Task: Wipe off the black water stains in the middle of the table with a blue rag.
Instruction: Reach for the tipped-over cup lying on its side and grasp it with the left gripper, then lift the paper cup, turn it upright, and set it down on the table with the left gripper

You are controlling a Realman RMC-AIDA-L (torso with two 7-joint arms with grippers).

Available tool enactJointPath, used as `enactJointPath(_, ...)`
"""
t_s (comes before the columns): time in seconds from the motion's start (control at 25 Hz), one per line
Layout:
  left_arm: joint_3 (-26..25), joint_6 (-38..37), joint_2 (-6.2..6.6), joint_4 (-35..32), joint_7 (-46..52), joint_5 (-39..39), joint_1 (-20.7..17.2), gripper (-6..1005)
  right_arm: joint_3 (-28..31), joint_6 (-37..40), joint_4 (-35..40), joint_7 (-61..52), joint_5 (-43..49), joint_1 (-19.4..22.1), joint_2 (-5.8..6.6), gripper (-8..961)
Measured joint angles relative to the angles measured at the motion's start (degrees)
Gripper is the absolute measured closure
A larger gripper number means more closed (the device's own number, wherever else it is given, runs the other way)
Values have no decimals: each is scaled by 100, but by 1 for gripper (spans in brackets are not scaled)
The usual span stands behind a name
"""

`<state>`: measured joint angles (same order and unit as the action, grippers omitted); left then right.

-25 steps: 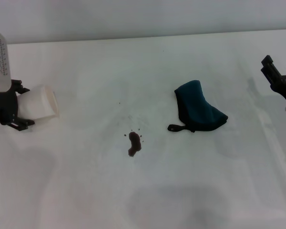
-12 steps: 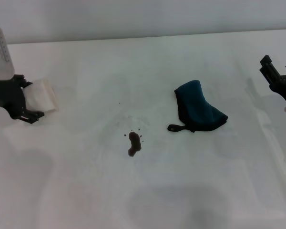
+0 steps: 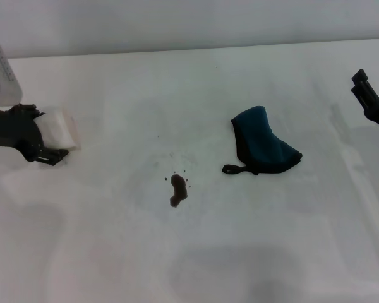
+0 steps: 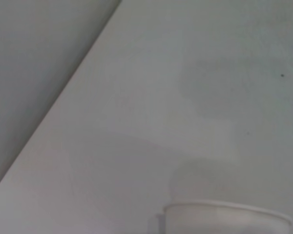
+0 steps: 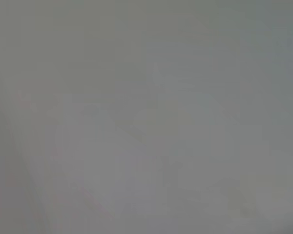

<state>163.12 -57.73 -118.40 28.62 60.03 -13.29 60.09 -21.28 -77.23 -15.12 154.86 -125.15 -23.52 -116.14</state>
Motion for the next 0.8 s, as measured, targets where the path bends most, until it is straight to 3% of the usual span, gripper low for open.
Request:
enactJointPath(0.4,0,54,-7,1,-38,751,-173,177,1,-35,12,0,0,10,14,83)
enactJointPath(0.64,0,-137,-18,37,-21,2357,-251,247,11,-38,87,0,0,-29,23,83)
enactJointPath(0.8,-3,-233,-55,-301,-441,3410,-479,256,40,-116,137,-112,0,-52,22,83)
